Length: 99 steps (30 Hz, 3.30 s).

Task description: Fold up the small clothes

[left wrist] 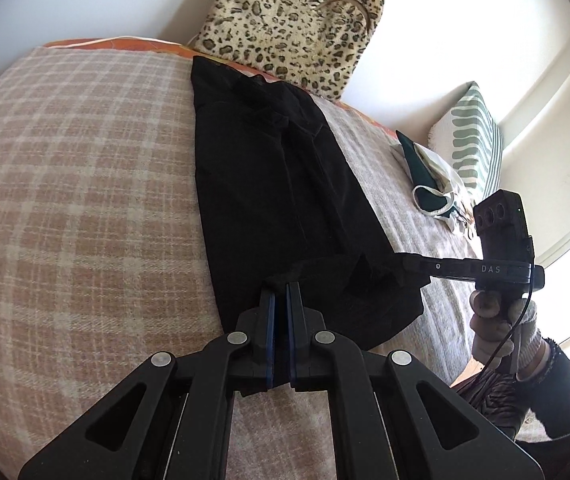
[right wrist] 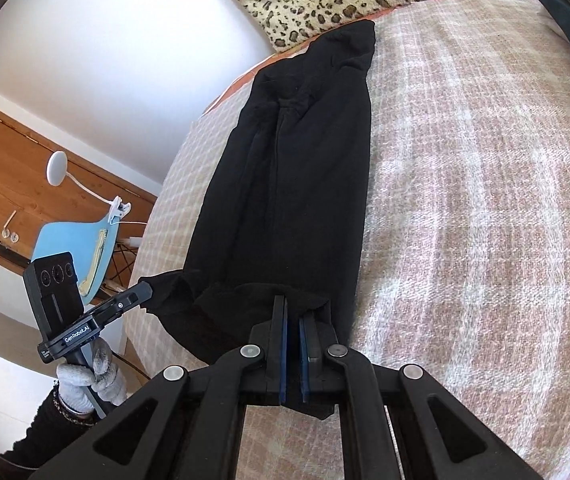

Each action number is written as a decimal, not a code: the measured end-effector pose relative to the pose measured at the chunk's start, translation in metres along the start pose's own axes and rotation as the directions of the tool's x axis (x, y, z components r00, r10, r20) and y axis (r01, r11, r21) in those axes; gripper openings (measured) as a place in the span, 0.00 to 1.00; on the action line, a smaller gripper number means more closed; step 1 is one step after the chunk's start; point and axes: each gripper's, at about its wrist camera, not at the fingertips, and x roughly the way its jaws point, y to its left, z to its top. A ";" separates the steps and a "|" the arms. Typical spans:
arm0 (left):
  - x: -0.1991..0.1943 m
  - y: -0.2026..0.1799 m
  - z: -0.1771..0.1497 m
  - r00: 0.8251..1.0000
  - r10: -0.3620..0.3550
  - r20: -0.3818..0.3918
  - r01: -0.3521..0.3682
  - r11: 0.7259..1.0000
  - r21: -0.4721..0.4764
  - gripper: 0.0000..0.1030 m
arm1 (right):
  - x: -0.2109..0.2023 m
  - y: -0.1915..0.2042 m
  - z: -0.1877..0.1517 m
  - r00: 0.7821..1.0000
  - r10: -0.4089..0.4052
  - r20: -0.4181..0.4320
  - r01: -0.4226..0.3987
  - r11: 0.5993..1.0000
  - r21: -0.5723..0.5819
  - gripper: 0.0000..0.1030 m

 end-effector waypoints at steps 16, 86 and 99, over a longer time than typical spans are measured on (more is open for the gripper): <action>-0.019 0.019 -0.002 0.999 0.014 0.031 -0.013 0.999 -0.038 0.17 | -0.013 0.019 -0.001 0.995 -0.084 0.057 0.092 0.982 -0.167 0.33; 0.054 0.012 0.039 0.980 0.197 -0.040 -0.195 0.979 0.053 0.21 | 0.039 0.041 0.053 0.960 -0.258 0.111 0.280 0.904 -0.324 0.38; 0.058 0.042 0.101 0.994 0.112 0.007 -0.112 0.992 -0.064 0.53 | 0.016 -0.013 0.113 0.978 -0.159 0.135 0.173 0.980 -0.095 0.58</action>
